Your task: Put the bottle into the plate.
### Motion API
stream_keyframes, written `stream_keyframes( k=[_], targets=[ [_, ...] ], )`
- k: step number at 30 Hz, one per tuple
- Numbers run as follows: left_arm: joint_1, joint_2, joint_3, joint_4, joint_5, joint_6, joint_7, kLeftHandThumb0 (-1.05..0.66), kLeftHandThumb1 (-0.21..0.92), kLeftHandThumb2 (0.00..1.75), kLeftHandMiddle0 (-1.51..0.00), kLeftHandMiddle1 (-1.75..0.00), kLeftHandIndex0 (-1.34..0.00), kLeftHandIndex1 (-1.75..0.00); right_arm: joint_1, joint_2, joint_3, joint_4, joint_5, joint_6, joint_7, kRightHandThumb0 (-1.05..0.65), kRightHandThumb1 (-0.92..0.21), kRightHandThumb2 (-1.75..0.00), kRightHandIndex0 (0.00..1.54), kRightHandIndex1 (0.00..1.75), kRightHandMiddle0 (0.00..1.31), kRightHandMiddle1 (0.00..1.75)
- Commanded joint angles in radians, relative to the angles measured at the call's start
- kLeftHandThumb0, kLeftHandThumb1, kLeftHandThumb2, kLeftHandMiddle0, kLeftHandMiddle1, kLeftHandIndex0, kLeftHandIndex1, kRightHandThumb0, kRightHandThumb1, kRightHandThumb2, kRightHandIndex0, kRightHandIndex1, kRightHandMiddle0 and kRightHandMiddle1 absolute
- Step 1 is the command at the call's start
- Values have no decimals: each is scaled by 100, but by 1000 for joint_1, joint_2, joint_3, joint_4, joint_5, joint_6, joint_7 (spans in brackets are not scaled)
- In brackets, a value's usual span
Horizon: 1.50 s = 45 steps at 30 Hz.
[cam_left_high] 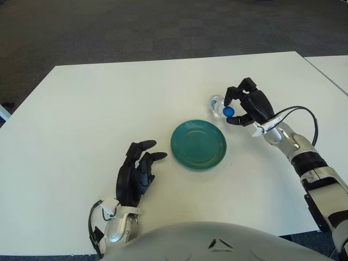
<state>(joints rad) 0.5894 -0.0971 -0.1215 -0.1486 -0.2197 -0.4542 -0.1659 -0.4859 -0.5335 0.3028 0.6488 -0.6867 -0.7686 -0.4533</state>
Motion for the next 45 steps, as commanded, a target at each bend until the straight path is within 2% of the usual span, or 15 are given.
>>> stream_keyframes(
  k=[1,17,27,35,45],
  targets=[
    [-16,3,1,13,11,-8,-1,-84,92,63,-62,-113,-33,-120,7,-10,-30,-60,27,1,17,-23,-34,-127,130,175,107,175],
    [-33,2,-1,31,14,4,-2,-82,92,65,-62,-114,-34,-122,60,1,-102,-226,93,8,113,-23,-38,-124,127,175,104,175],
    [-46,-3,2,55,37,-15,7,-83,92,67,-63,-115,-35,-123,99,2,-119,-311,120,-58,159,-25,-37,-126,127,175,105,175],
    [-47,-13,7,56,46,-10,17,-82,92,67,-63,-115,-35,-124,115,10,-136,-335,101,-97,146,-27,-38,-126,127,175,105,175],
    [-49,-17,5,64,40,-9,12,-82,92,68,-63,-115,-35,-124,126,17,-152,-362,119,-106,167,-27,-38,-127,126,175,104,175]
  ],
)
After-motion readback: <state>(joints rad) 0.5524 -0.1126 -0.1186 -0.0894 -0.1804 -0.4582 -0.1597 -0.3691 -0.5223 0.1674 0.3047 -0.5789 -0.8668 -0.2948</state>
